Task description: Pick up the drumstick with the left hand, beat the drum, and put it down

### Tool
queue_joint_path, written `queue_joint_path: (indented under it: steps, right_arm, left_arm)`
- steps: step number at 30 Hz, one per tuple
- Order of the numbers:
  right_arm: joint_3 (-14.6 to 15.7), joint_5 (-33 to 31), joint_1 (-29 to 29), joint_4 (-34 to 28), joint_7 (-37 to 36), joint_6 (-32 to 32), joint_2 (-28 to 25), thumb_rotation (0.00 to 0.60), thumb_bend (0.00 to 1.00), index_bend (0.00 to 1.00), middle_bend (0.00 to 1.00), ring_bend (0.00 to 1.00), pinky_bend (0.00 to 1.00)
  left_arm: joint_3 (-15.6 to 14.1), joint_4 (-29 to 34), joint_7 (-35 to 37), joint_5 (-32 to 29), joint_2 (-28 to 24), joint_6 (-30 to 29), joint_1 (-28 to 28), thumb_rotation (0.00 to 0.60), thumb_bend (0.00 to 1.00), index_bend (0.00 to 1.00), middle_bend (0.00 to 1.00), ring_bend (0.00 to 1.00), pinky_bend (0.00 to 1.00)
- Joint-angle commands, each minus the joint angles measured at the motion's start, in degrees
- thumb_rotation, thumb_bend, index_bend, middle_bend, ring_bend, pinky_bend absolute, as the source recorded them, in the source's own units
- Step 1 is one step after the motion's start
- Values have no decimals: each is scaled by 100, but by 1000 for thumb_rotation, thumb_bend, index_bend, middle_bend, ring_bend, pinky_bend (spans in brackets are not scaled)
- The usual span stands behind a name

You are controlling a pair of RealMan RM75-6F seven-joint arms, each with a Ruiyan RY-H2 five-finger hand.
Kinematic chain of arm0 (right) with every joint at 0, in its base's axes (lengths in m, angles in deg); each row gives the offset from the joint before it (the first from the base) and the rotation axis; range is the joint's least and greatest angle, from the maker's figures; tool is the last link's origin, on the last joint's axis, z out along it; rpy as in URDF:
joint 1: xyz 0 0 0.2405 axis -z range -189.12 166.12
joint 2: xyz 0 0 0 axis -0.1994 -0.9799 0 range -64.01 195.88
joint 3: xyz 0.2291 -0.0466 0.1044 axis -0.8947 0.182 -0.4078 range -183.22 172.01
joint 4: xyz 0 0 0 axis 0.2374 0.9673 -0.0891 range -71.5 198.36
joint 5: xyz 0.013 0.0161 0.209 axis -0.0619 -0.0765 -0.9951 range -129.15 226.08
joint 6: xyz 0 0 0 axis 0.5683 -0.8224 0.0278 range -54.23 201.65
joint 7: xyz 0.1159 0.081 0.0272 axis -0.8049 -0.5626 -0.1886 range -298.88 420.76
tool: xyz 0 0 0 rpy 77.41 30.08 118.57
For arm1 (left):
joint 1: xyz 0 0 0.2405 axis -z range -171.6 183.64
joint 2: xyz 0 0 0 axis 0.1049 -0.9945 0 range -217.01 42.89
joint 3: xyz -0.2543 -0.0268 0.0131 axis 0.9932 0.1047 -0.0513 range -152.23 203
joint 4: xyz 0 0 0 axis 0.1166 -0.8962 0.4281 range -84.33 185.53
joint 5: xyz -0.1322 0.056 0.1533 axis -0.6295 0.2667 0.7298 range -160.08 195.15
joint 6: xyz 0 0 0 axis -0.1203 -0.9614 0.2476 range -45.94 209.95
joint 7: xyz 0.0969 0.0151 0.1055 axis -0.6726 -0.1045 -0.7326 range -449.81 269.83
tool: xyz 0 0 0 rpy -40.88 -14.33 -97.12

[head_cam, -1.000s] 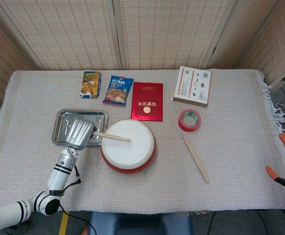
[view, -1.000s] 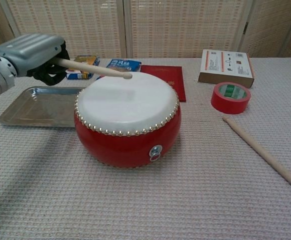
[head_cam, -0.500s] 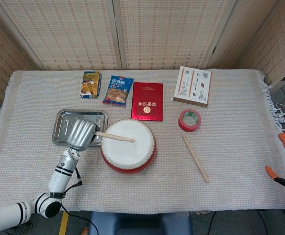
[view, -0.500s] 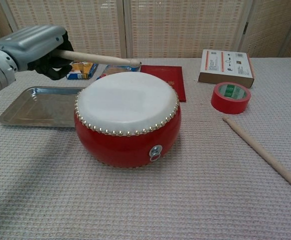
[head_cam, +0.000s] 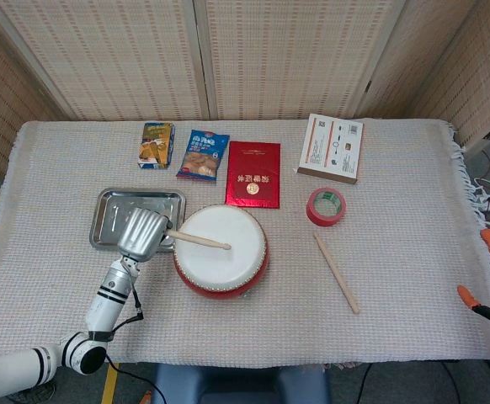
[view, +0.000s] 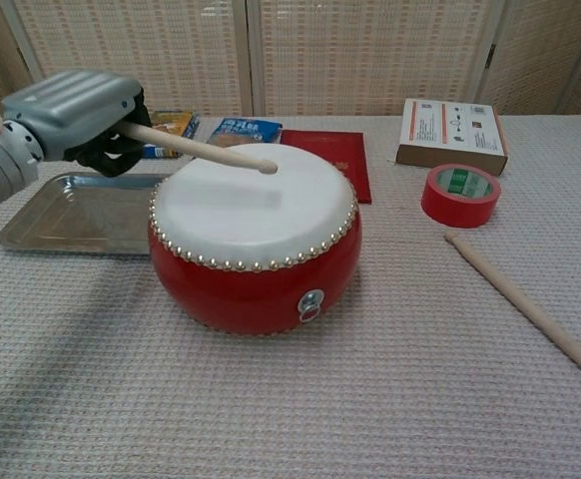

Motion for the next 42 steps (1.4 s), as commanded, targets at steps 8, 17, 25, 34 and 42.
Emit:
queue_joint_path:
  steps: [8,17,25,34,42]
  right_arm:
    - [9,-21,12,4,2,8,1,600,203,0,94,0,0]
    - [205,-229,-53,-285,130,616,-226,600,204,0,94,0,0]
    - [243,-183,-83,-298,93,683,-235,600,203,0,94,0,0]
    - [281,-191,-110,-318,58,786,-257,600,204,0,94,0,0]
    - [278,-202,-124,-253,2,801,-204,600,203,0,94,0,0]
  left_arm:
    - [-349,-333,-540,123,69,234,100,600,658,1000,1000,1000,1000]
    - [-52,-16,-223,43,-61,-36,17,600,657,1000,1000,1000,1000]
    - [-151,-89,-347,-60,-30,183,80,600,657,1000,1000,1000,1000]
    - [-120,-318,-274,-142,99,134,62,600,657,1000,1000,1000,1000]
    - [67,-5,191,-301,-132,144,-11,600,657,1000,1000,1000,1000]
